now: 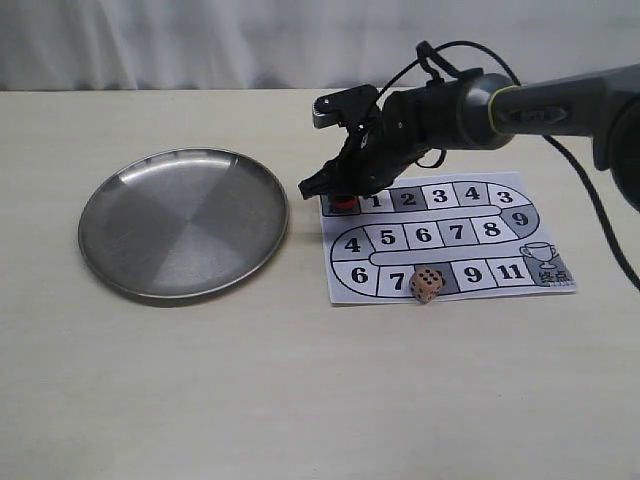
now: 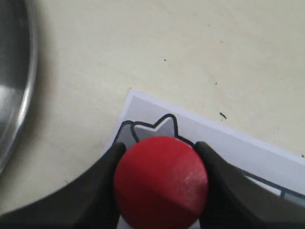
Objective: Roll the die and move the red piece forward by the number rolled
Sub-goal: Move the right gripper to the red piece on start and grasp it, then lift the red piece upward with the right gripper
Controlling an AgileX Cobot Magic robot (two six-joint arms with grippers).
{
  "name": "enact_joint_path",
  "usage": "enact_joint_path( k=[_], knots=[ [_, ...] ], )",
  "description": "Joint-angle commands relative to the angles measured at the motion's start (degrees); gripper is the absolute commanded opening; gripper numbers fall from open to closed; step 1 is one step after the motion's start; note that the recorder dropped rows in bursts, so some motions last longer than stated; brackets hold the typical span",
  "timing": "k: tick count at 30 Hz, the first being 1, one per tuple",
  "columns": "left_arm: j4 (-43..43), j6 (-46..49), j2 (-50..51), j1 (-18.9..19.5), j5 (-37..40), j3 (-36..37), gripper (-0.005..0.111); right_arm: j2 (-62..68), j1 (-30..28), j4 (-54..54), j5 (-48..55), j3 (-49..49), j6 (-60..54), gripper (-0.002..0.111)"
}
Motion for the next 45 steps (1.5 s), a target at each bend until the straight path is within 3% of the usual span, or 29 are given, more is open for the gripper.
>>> enact_joint_path(
  k=[1,9,17,33,45],
  knots=[
    [-0.13,-0.05,-0.06,-0.48,-0.55,0.10,0.000,-3.26,-0.19,0.37,8.32,-2.61,-0.06,0.004],
    [-0.13,-0.05,-0.06,-0.48,-0.55,0.10,0.000,-12.60,-0.40,-6.55,13.16,-5.01,2.47,0.004],
    [-0.13,-0.05,-0.06,-0.48,-0.55,0.10,0.000,-9.99,-0.40,-11.91,11.03,-2.97,5.05,0.004],
    [-0.13,-0.05,-0.06,-0.48,-0.55,0.10,0.000,-0.34,-3.07,-10.32,8.57,0.14,7.85,0.004],
    [-0.13,-0.05,-0.06,-0.48,-0.55,0.10,0.000,-12.09,-3.07,-11.23,8.62,0.14,7.64,0.004]
  ],
)
